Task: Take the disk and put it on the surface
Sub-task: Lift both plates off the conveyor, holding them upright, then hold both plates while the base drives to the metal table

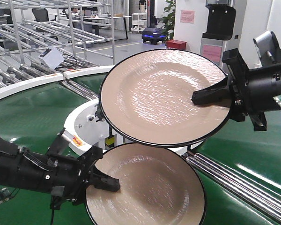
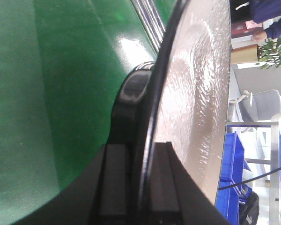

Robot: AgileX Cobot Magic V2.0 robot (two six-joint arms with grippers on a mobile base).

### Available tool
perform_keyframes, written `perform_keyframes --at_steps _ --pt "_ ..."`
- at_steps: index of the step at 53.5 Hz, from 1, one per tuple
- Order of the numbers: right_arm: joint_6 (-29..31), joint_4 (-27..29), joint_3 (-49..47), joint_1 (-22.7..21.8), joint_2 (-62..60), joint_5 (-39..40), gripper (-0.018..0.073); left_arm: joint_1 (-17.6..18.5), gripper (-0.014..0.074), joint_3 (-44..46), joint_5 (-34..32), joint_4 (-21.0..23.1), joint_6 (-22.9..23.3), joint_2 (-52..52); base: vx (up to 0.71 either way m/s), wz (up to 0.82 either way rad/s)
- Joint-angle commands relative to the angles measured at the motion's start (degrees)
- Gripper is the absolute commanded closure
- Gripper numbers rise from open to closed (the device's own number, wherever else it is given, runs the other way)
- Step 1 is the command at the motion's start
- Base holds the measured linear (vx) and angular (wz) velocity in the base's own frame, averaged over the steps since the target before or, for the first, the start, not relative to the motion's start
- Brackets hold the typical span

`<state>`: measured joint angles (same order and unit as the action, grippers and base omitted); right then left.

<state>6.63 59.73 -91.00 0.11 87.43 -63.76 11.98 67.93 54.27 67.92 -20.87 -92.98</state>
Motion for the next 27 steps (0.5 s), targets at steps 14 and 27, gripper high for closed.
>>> perform_keyframes --at_steps 14,27 --pt "0.4 6.5 -2.3 -0.2 -2.6 3.2 0.0568 0.1 0.0597 2.2 0.8 6.8 0.7 3.3 -0.04 -0.03" --pt "0.4 6.5 -2.3 -0.2 -2.3 3.2 0.0568 0.1 0.0597 2.2 0.7 6.8 0.7 3.3 -0.16 -0.01"
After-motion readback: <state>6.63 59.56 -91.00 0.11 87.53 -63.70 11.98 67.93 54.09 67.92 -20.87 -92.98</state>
